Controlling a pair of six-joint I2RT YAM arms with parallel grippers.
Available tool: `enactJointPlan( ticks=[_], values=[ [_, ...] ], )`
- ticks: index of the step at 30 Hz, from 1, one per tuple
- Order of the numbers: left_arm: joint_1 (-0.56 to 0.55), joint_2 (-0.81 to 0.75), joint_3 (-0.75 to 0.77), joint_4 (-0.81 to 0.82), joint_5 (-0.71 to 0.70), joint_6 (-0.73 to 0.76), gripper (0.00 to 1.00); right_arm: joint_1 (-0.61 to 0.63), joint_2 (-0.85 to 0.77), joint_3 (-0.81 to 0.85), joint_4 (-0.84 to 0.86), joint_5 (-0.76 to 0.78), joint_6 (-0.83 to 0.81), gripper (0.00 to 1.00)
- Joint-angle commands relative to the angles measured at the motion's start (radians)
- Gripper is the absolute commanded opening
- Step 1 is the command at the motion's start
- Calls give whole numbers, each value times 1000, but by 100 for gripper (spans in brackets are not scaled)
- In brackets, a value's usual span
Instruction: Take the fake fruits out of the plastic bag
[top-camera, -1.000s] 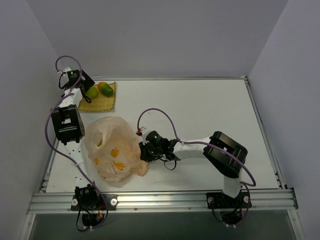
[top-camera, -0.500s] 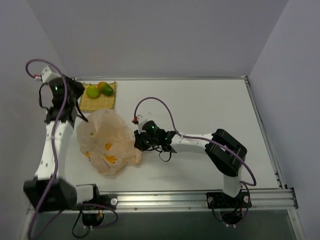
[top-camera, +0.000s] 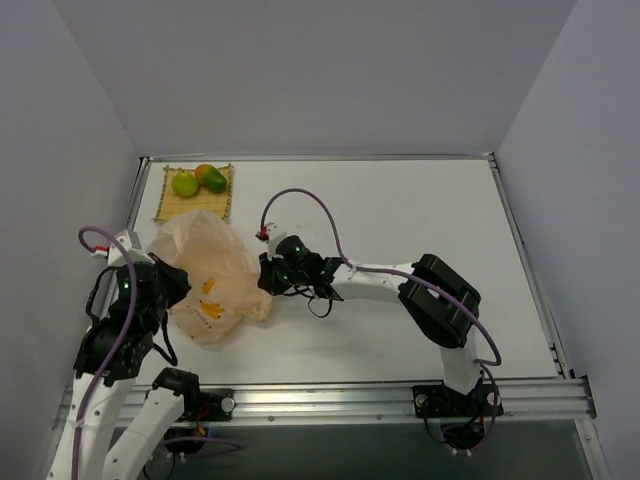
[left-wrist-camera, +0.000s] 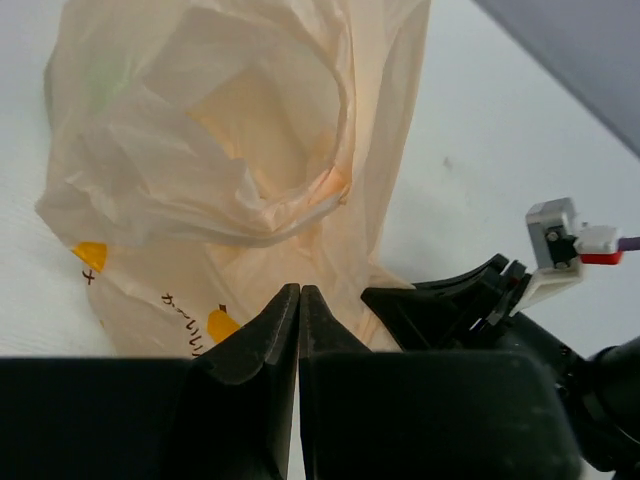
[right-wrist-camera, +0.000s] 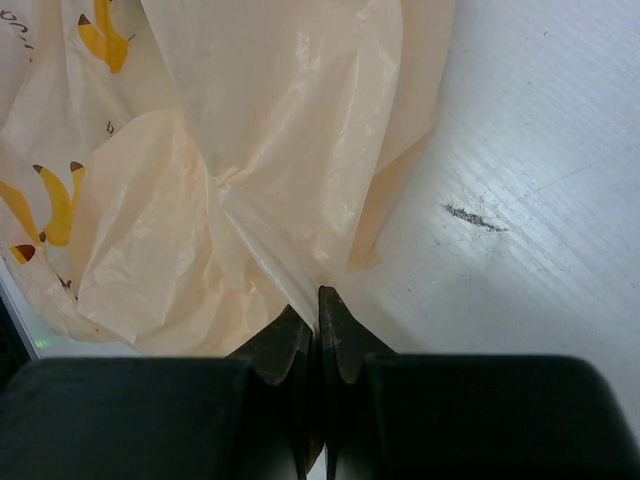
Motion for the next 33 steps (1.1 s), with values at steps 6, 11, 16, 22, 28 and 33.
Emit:
enactJointPlan(
  ticks=[6,11,16,22,28,33],
  values=[
    [-158,395,-17,197,-148,-5,3,23,-8,31,46,24,18,0],
    [-73,586,-58,290,-397,-39,5,23,-11,25,59,25,26,0],
    [44,723,-48,336,-423,-82,12,21,-10,19,76,11,35,0],
    [151,734,-66,381,-493,-59,45,21,-14,-4,92,7,43,0],
    [260,803,-55,414,-420,-44,64,24,-14,-26,129,-24,63,0],
    [298,820,-78,485,-385,-8,81,26,-1,-39,146,-45,72,0]
  ],
)
